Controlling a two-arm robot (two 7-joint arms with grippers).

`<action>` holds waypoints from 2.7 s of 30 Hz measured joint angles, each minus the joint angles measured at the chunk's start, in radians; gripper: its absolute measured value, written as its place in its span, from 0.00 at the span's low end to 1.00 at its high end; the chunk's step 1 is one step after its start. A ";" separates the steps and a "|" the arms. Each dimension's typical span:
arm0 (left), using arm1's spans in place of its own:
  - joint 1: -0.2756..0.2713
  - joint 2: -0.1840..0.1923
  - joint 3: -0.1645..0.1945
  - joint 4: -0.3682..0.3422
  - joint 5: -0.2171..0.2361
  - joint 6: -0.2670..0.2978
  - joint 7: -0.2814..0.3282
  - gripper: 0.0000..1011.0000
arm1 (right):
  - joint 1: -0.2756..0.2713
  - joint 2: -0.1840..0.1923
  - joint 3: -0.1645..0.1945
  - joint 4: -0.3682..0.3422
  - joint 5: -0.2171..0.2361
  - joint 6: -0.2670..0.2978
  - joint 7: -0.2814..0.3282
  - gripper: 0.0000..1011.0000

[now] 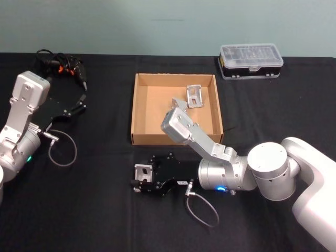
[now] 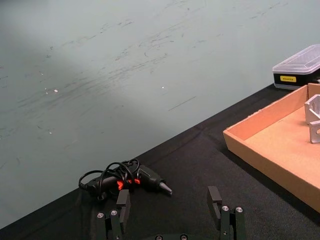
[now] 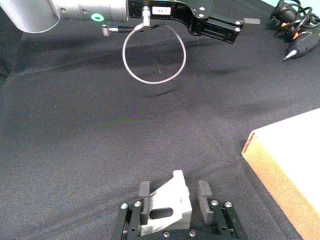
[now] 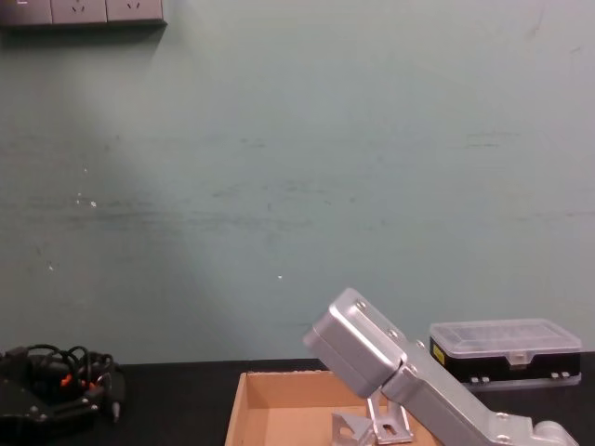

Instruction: Use one hand to pick up the angle iron from the table and place it into the box.

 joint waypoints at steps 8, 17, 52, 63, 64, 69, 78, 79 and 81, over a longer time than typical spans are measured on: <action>0.000 0.000 0.000 0.000 0.000 0.000 0.000 1.00 | 0.000 0.000 0.001 -0.001 0.001 0.000 0.000 0.38; 0.000 0.000 0.000 0.000 0.000 0.000 0.000 1.00 | -0.002 0.002 0.003 -0.003 0.002 -0.001 0.000 0.30; 0.000 0.000 0.000 0.000 0.000 0.000 0.000 1.00 | 0.004 -0.014 0.084 -0.028 0.048 -0.011 -0.067 0.18; 0.000 0.000 0.000 0.000 0.000 0.000 0.000 1.00 | 0.034 -0.045 0.155 0.001 0.078 -0.009 -0.138 0.18; 0.000 0.000 0.000 0.000 0.000 0.000 0.000 1.00 | 0.039 -0.052 0.164 0.013 0.078 -0.005 -0.155 0.17; 0.000 0.000 0.000 0.000 0.000 0.000 0.000 1.00 | 0.056 -0.088 0.189 0.061 0.066 0.027 -0.225 0.18; 0.000 0.000 0.000 0.000 0.000 0.000 0.000 1.00 | 0.105 -0.150 0.194 0.166 0.017 0.055 -0.273 0.17; 0.000 0.000 0.000 0.000 0.000 0.000 0.000 1.00 | 0.108 -0.155 0.194 0.175 0.014 0.056 -0.273 0.17; 0.000 0.000 0.000 0.000 0.000 0.000 0.000 1.00 | 0.114 -0.164 0.192 0.188 0.009 0.059 -0.273 0.18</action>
